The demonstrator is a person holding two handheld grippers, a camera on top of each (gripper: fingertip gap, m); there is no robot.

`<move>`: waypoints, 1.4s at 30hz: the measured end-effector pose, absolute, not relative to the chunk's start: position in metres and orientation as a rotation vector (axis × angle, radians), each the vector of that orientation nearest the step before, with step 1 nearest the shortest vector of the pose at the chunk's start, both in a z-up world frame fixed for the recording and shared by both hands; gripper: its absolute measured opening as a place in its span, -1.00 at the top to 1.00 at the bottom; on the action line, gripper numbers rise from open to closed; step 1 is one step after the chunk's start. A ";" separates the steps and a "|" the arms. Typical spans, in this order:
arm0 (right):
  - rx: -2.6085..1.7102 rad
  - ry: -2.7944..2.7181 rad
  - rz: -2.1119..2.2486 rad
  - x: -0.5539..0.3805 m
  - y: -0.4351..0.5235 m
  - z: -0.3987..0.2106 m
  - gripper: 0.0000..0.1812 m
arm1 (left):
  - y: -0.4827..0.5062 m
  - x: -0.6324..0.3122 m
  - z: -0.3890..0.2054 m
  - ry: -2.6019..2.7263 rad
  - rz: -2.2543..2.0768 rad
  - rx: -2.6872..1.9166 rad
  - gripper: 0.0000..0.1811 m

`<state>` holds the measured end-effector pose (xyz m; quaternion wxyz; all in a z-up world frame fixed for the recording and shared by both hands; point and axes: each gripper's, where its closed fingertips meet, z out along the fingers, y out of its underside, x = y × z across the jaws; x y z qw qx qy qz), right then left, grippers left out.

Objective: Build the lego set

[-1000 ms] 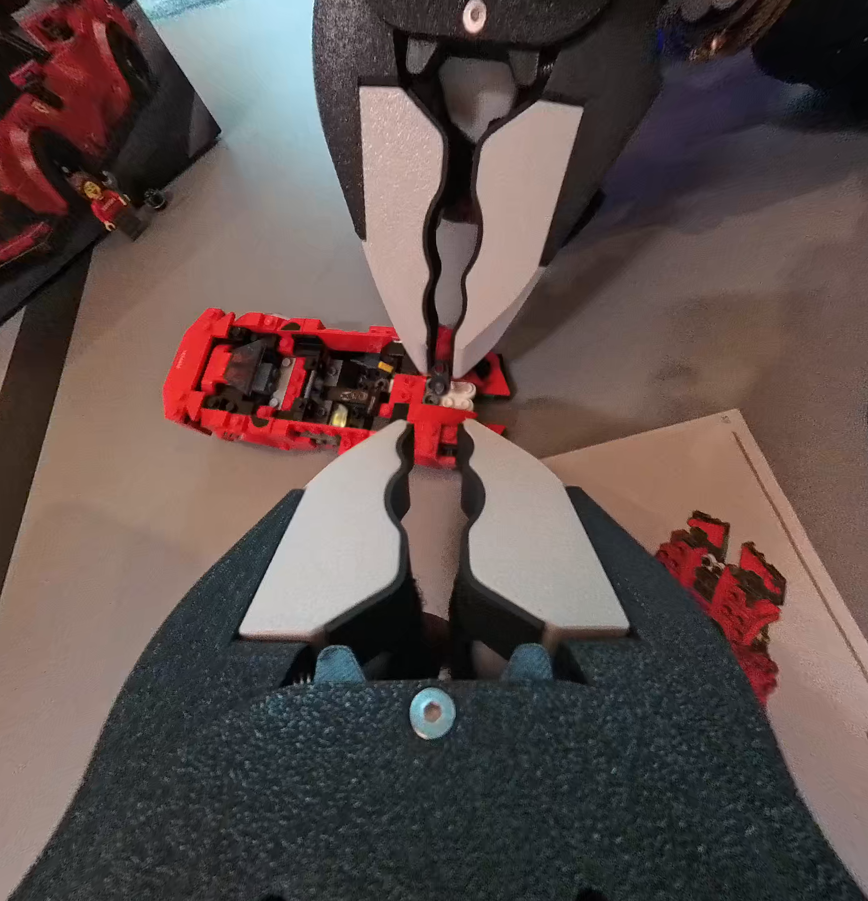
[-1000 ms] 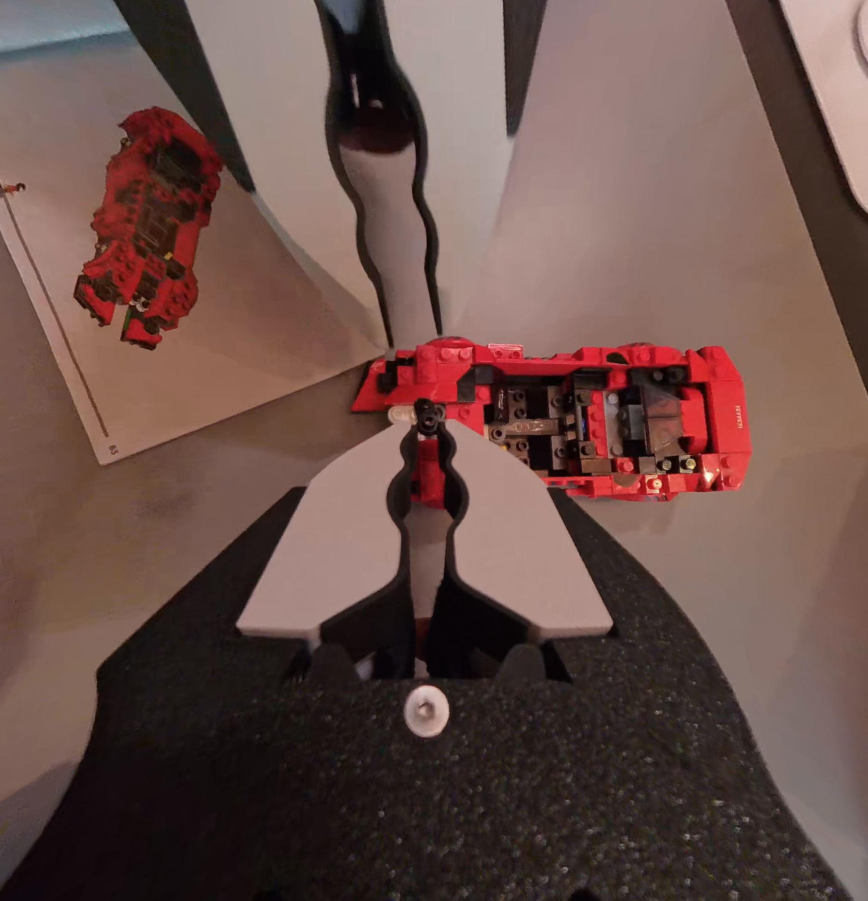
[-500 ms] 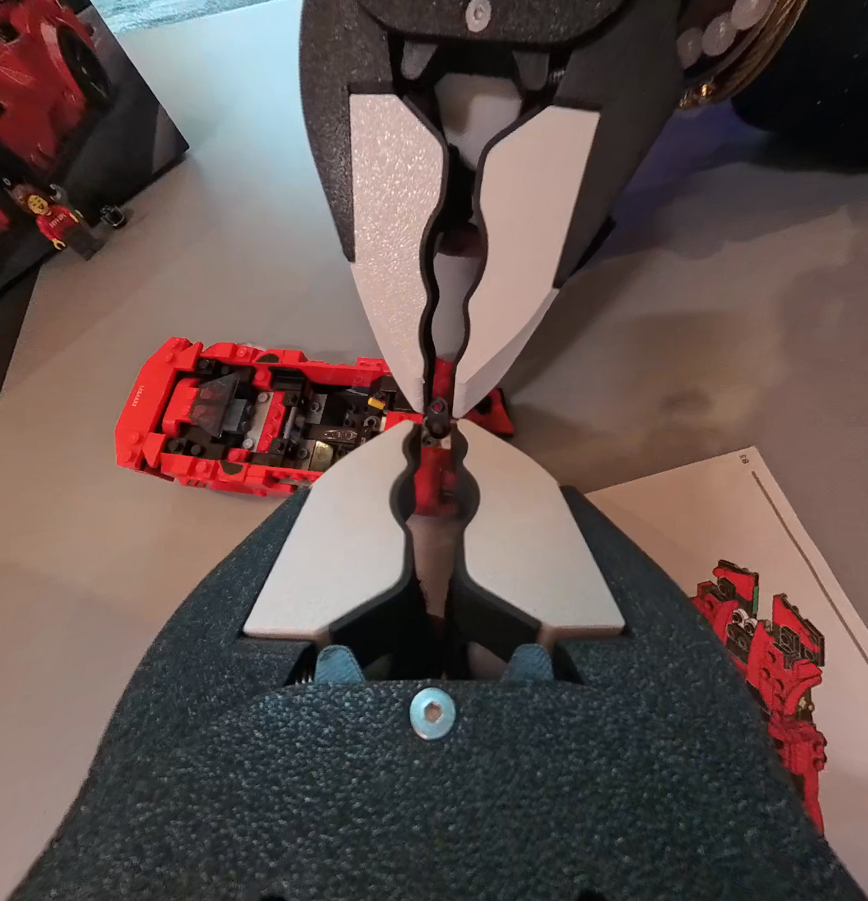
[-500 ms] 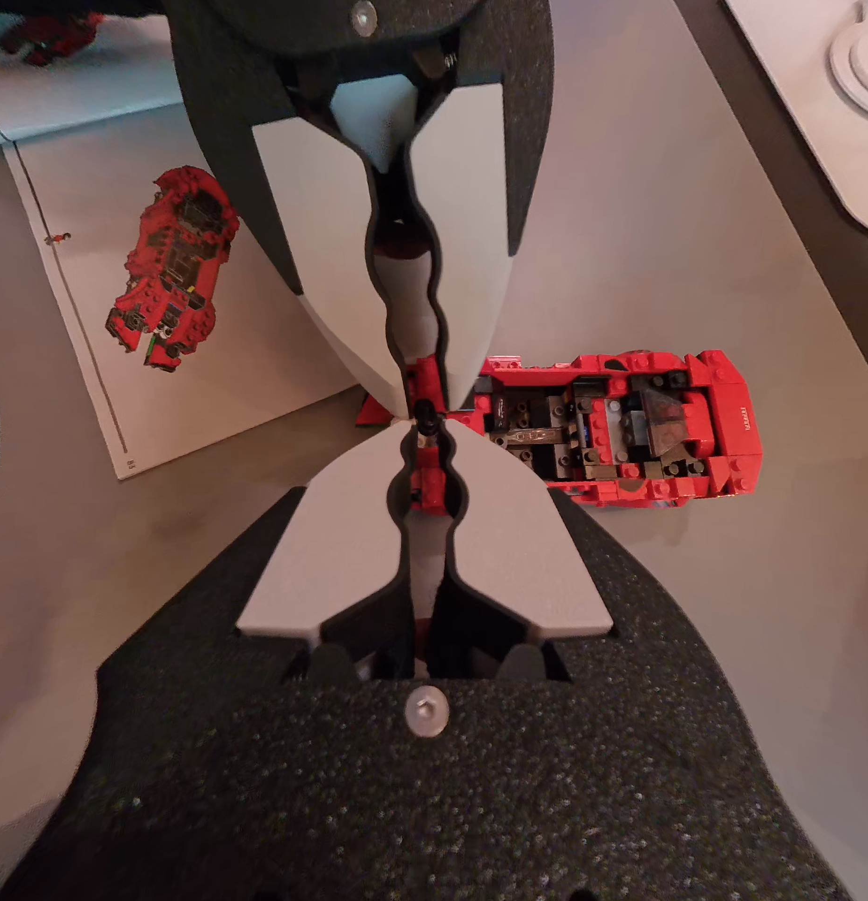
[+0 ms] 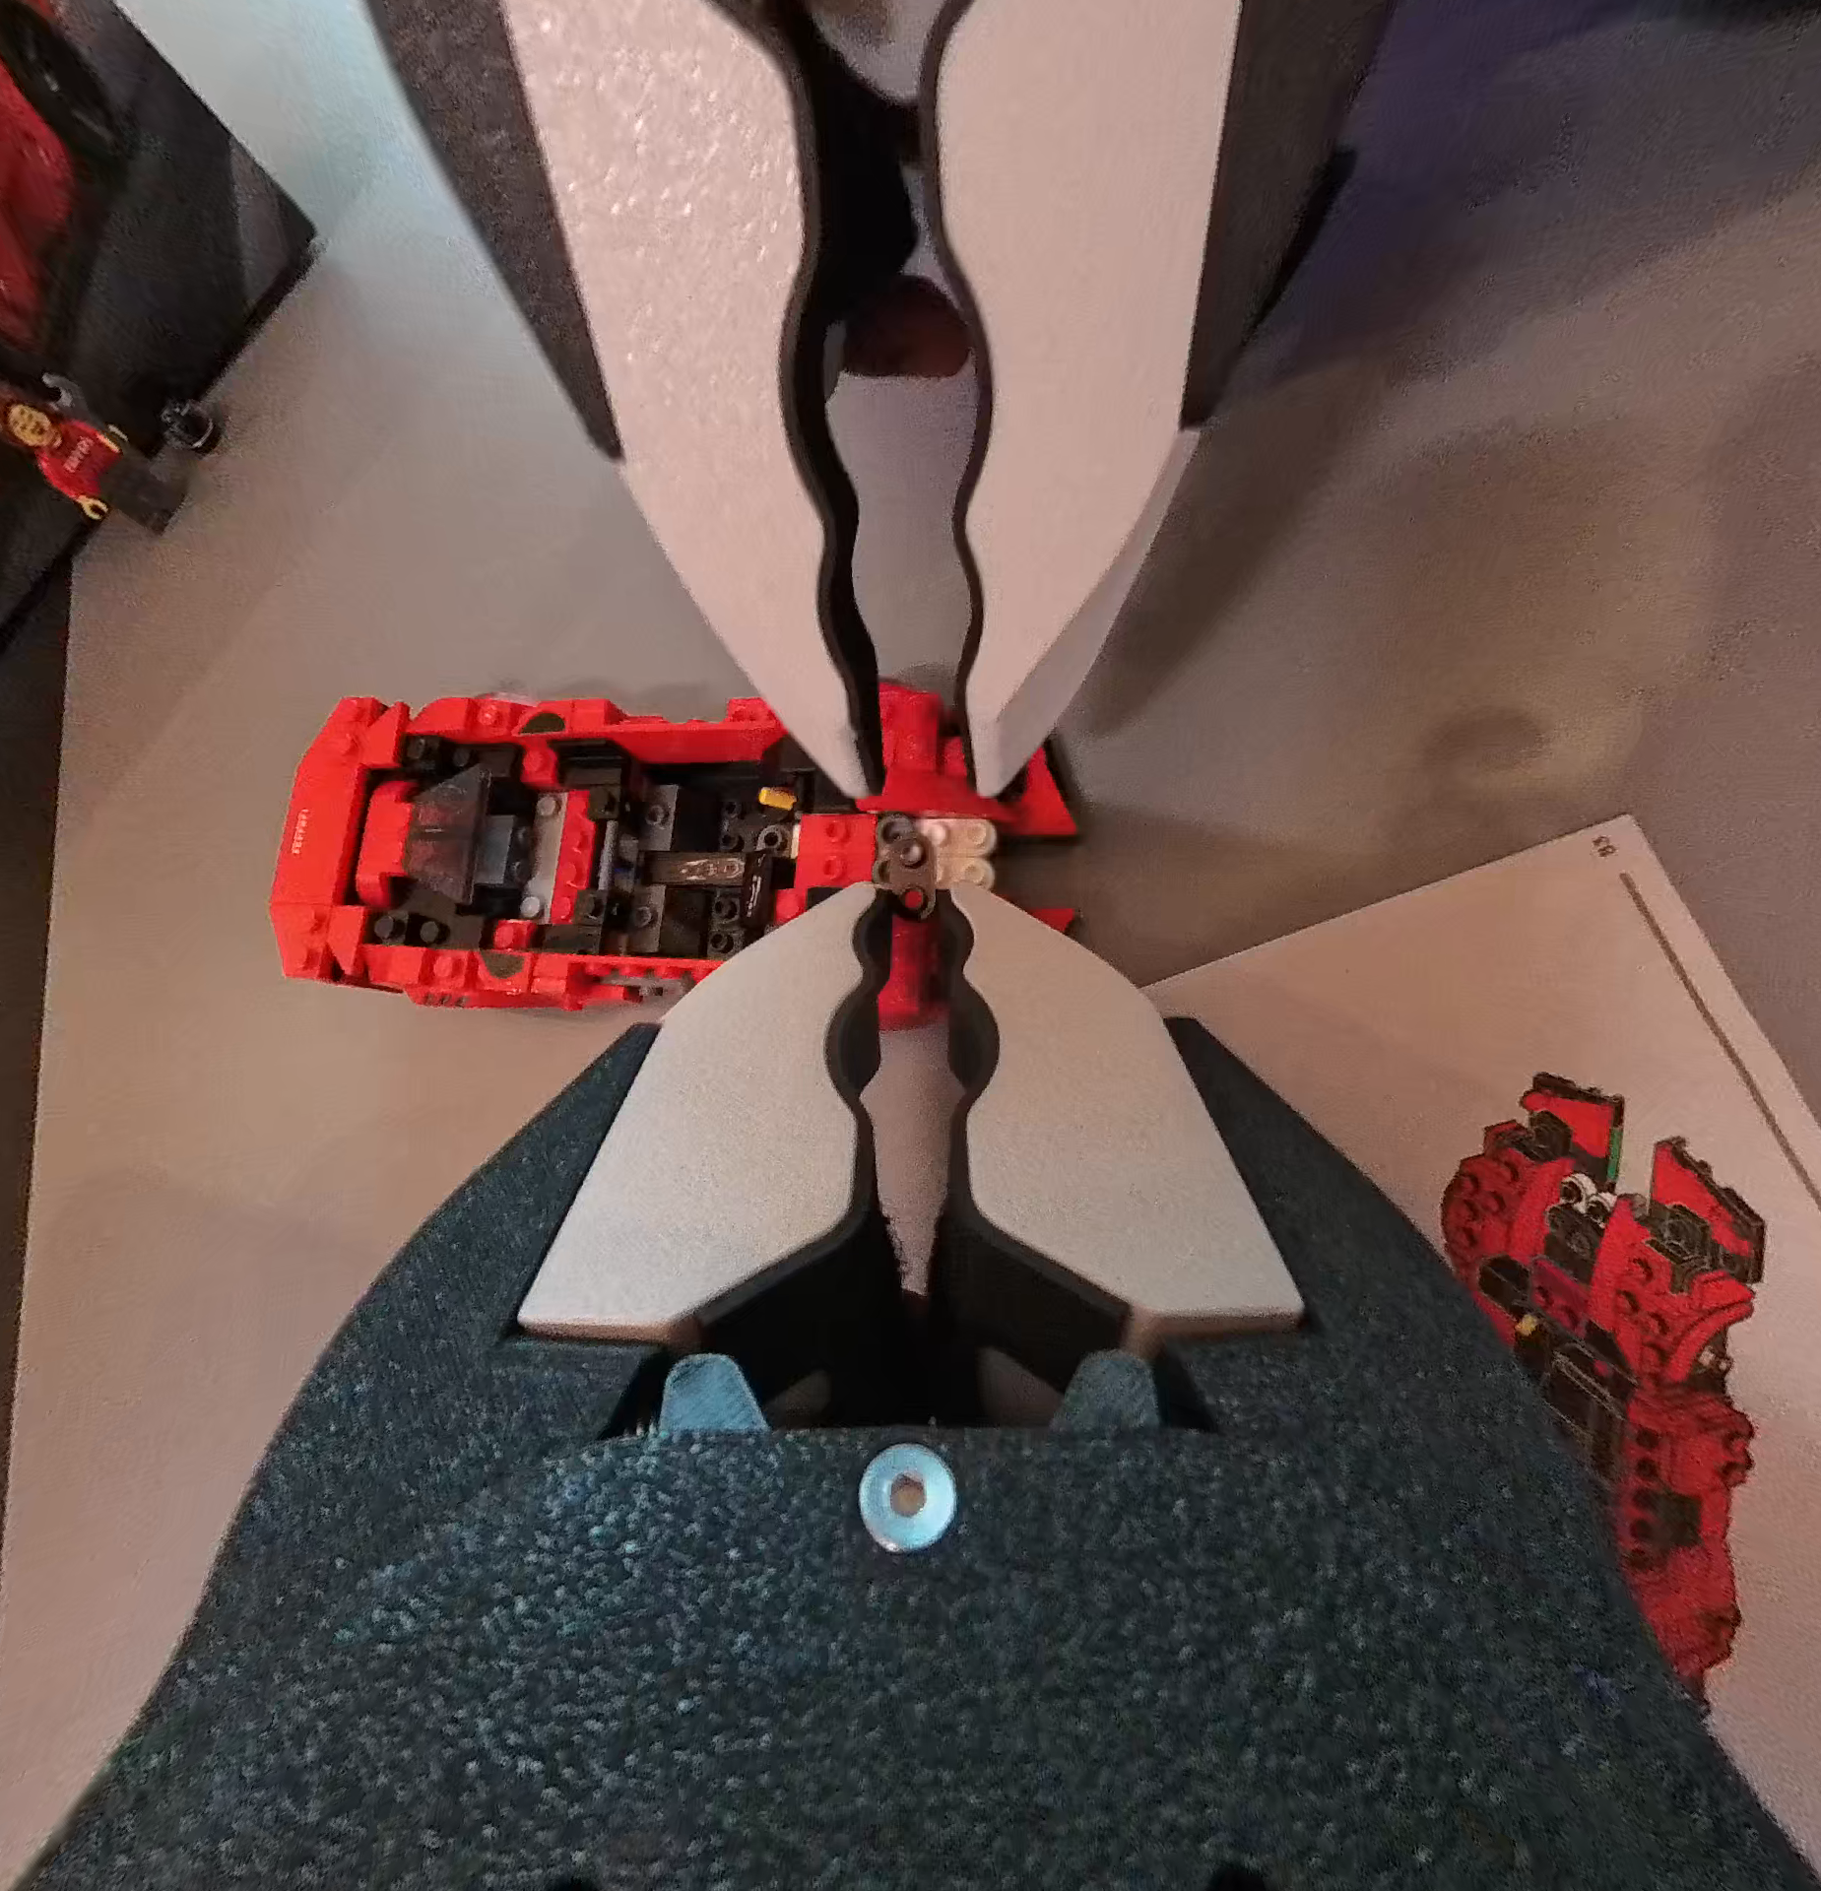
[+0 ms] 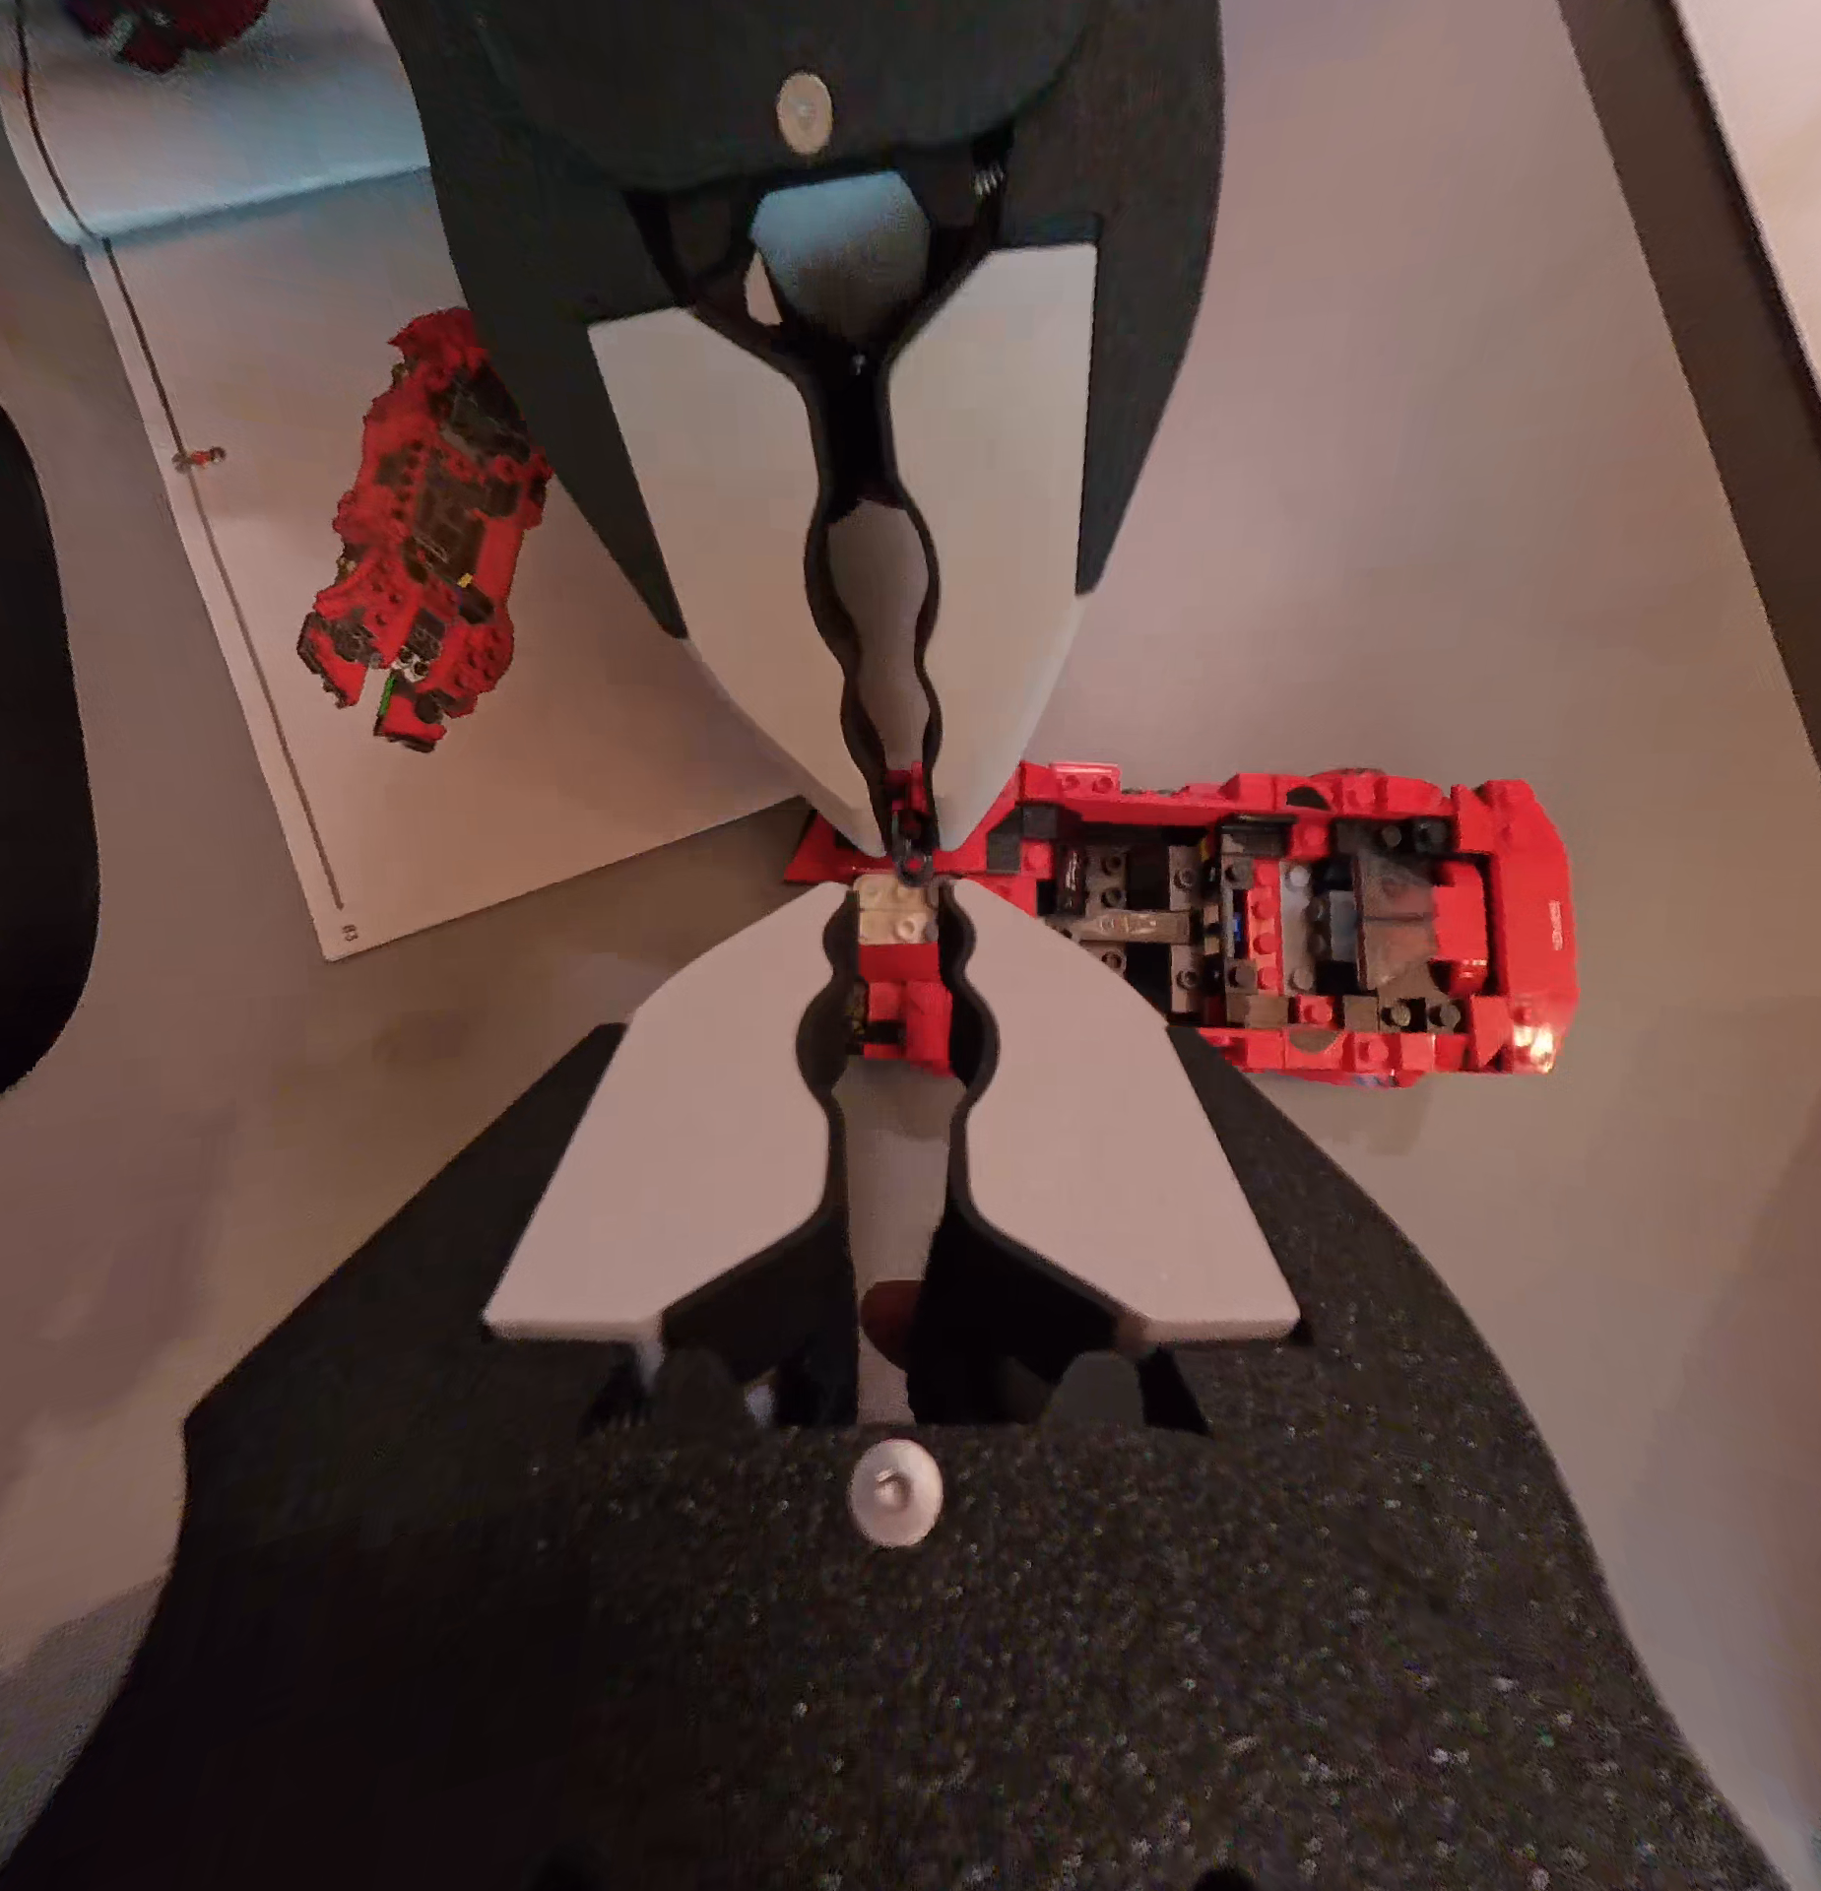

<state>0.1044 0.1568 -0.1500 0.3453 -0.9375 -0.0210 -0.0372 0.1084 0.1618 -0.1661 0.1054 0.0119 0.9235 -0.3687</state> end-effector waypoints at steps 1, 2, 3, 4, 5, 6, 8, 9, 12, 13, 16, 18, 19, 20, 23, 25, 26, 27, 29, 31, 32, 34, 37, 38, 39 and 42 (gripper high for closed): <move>-2.456 -0.070 -0.100 0.104 0.159 -0.150 0.84 | 0.161 0.107 -0.165 2.724 -1.080 0.047 0.92; -2.473 -0.078 -0.110 0.105 0.160 -0.149 0.84 | 0.161 0.107 -0.165 2.724 -1.071 0.058 0.92; -2.485 -0.085 -0.114 0.105 0.162 -0.149 0.86 | 0.161 0.107 -0.164 2.720 -1.065 0.064 0.92; -2.494 -0.094 -0.106 0.105 0.163 -0.149 0.87 | 0.160 0.107 -0.164 2.716 -1.065 0.064 0.92; -2.502 -0.098 -0.105 0.105 0.163 -0.149 0.88 | 0.160 0.107 -0.163 2.716 -1.070 0.063 0.92; -2.513 -0.099 -0.112 0.106 0.163 -0.150 0.89 | 0.160 0.107 -0.162 2.715 -1.076 0.060 0.92; -2.526 -0.107 -0.121 0.106 0.163 -0.151 0.90 | 0.160 0.106 -0.162 2.716 -1.080 0.057 0.92; -2.528 -0.109 -0.119 0.106 0.163 -0.152 0.91 | 0.160 0.106 -0.162 2.715 -1.080 0.058 0.92; -2.540 -0.110 -0.125 0.105 0.163 -0.154 0.92 | 0.159 0.106 -0.163 2.717 -1.086 0.060 0.92; -2.541 -0.111 -0.130 0.106 0.163 -0.154 0.93 | 0.159 0.106 -0.163 2.720 -1.083 0.061 0.92; -2.564 -0.112 -0.134 0.106 0.160 -0.157 0.95 | 0.158 0.106 -0.162 2.718 -1.115 0.051 0.92; -2.567 -0.112 -0.137 0.107 0.160 -0.158 0.95 | 0.157 0.106 -0.161 2.717 -1.145 0.036 0.92; -2.568 -0.109 -0.135 0.108 0.160 -0.158 0.95 | 0.157 0.107 -0.161 2.718 -1.156 0.027 0.92; -2.570 -0.105 -0.128 0.108 0.159 -0.159 0.95 | 0.157 0.107 -0.162 2.722 -1.161 0.020 0.92; -2.593 -0.099 -0.116 0.108 0.157 -0.162 0.96 | 0.155 0.108 -0.166 2.727 -1.154 0.022 0.92; -2.611 -0.098 -0.103 0.107 0.157 -0.164 0.96 | 0.156 0.108 -0.168 2.731 -1.139 0.018 0.90; -2.620 -0.097 -0.099 0.107 0.156 -0.164 1.00 | 0.157 0.108 -0.169 2.735 -1.131 0.017 0.86; -2.628 -0.092 -0.096 0.107 0.156 -0.165 1.00 | 0.159 0.108 -0.169 2.736 -1.130 0.015 0.85; -2.649 -0.083 -0.081 0.106 0.156 -0.166 1.00 | 0.164 0.109 -0.168 2.735 -1.134 0.009 0.84; -2.685 -0.060 -0.091 0.108 0.154 -0.168 1.00 | 0.166 0.110 -0.166 2.729 -1.152 -0.019 0.90; -2.694 -0.062 -0.100 0.108 0.154 -0.168 1.00 | 0.167 0.110 -0.167 2.728 -1.149 -0.022 0.90; -2.682 -0.060 -0.115 0.109 0.154 -0.165 1.00 | 0.167 0.109 -0.169 2.722 -1.126 -0.003 0.90; -2.658 -0.049 -0.118 0.108 0.151 -0.159 1.00 | 0.169 0.107 -0.170 2.722 -1.119 0.009 0.90; -2.653 -0.069 -0.112 0.105 0.151 -0.158 0.94 | 0.170 0.107 -0.170 2.722 -1.116 0.008 0.90; -2.656 -0.094 -0.117 0.103 0.151 -0.159 0.89 | 0.171 0.108 -0.170 2.721 -1.112 0.005 0.90; -2.678 -0.216 -0.217 0.103 0.152 -0.165 0.85 | 0.174 0.110 -0.168 2.706 -1.112 -0.005 0.89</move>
